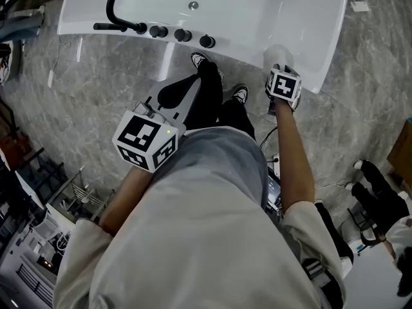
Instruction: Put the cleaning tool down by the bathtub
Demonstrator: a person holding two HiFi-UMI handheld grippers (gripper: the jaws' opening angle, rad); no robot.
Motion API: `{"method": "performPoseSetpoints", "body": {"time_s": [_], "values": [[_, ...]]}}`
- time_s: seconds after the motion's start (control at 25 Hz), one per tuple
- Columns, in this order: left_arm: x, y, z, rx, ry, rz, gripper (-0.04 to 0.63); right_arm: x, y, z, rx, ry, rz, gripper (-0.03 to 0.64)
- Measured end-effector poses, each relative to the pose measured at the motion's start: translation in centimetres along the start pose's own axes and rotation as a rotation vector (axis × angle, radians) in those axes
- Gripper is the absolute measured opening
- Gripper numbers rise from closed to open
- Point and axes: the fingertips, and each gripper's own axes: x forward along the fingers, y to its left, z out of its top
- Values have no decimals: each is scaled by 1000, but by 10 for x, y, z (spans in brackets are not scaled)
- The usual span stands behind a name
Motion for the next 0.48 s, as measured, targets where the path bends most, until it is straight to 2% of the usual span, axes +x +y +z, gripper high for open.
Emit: {"method": "performPoseSetpoints", "body": {"time_s": [0.48], "values": [[-2,0,-2,-6,-12,2,9,0,1,0,17,3,17,110]]}}
